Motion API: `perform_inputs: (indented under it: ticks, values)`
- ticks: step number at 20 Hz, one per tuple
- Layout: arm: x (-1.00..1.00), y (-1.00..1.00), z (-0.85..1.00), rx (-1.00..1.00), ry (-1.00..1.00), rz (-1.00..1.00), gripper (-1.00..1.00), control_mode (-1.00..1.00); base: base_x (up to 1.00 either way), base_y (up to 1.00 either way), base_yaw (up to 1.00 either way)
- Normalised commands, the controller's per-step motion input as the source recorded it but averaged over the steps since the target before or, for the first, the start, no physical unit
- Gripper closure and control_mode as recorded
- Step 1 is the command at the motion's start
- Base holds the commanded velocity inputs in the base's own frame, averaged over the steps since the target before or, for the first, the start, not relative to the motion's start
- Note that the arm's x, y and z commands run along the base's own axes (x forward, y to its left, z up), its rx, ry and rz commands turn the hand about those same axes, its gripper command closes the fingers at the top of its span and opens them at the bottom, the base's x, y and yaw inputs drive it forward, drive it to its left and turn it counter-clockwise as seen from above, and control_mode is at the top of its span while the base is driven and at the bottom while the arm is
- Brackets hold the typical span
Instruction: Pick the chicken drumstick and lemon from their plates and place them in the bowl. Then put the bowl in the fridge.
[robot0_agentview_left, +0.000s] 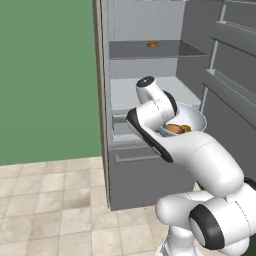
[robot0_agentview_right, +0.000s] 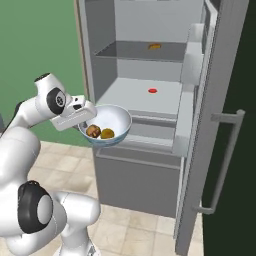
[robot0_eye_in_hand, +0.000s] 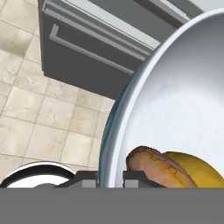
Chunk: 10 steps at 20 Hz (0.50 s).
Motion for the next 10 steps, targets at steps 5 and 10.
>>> perform_inputs:
  ticks: [5,10]
  values:
    - [0.00,0.00,0.00,0.00,0.00,0.00,1.00,1.00,0.58,-0.33,0.00]
    - [0.00,0.00,0.00,0.00,0.00,0.00,1.00,1.00,0.55,-0.34,0.00]
